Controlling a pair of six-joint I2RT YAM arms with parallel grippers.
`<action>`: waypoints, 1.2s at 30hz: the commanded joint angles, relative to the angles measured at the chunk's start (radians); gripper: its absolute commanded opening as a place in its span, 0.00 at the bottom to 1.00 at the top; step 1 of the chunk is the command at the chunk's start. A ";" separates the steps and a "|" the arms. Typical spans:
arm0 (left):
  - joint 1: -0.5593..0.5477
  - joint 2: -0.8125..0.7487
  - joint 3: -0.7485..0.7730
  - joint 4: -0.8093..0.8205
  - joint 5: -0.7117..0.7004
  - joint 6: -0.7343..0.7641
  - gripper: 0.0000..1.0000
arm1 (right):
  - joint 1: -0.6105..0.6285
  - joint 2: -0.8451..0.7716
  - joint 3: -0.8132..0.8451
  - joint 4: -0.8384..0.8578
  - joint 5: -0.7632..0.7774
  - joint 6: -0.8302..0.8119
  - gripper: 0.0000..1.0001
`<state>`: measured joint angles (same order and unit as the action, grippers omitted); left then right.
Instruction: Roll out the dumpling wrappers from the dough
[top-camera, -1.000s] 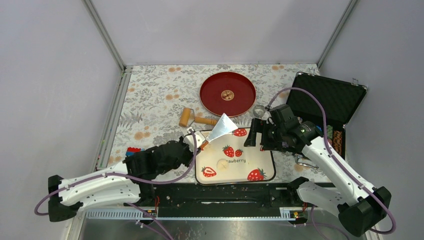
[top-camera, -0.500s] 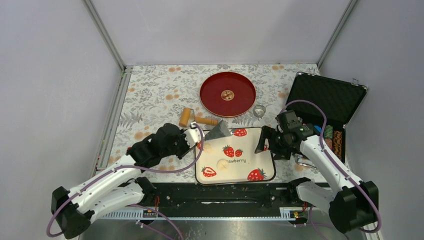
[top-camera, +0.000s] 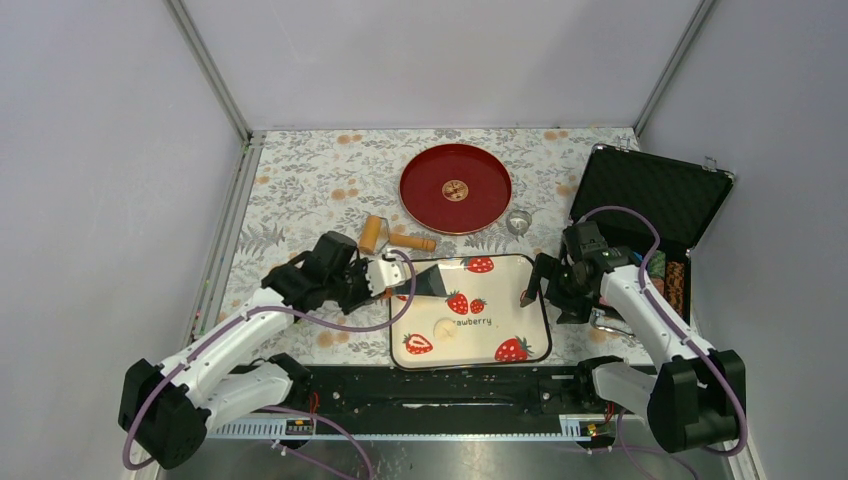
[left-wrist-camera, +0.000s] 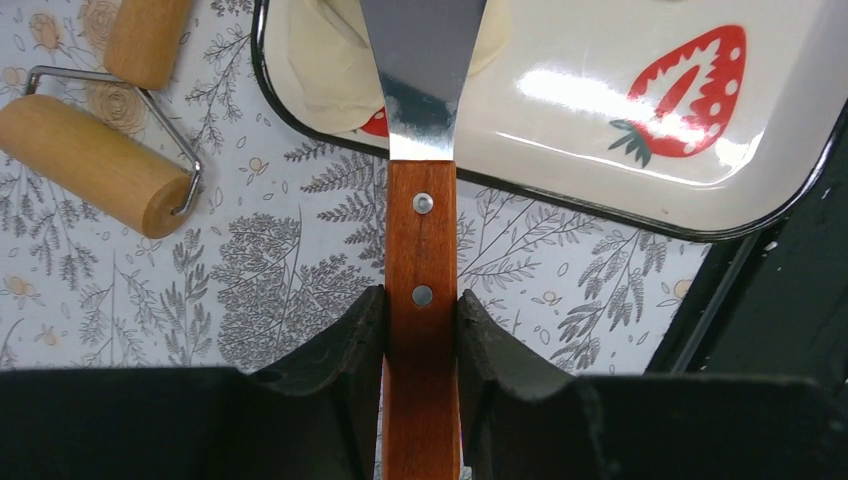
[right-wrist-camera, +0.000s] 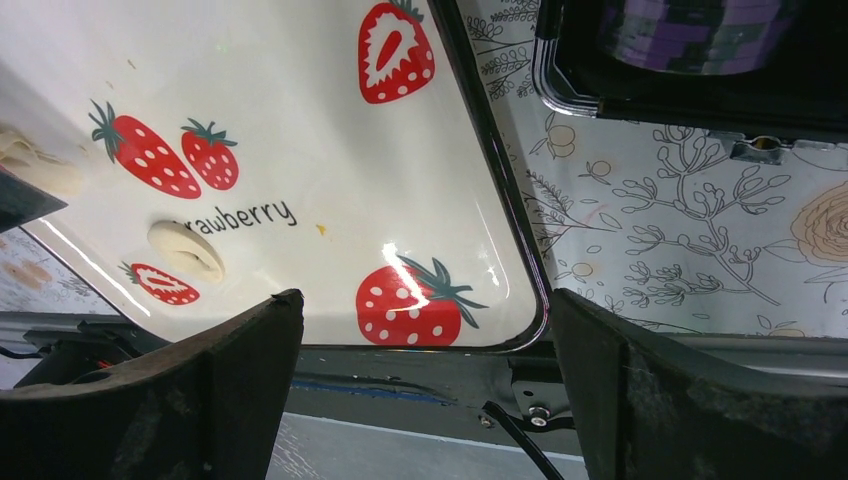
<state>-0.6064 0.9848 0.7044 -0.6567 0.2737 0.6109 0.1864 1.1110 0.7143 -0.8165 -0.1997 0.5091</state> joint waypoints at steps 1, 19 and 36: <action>0.039 -0.007 0.064 -0.006 0.069 0.118 0.00 | -0.008 0.035 0.011 0.024 0.022 -0.019 0.99; 0.079 -0.039 0.130 -0.258 0.146 0.293 0.00 | -0.011 0.167 -0.006 0.099 0.046 -0.048 0.99; 0.079 -0.095 0.043 -0.293 0.124 0.359 0.00 | -0.011 0.243 0.024 0.114 0.062 -0.061 0.99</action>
<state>-0.5316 0.8967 0.7544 -0.9531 0.3737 0.9157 0.1810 1.3403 0.7036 -0.7124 -0.1471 0.4629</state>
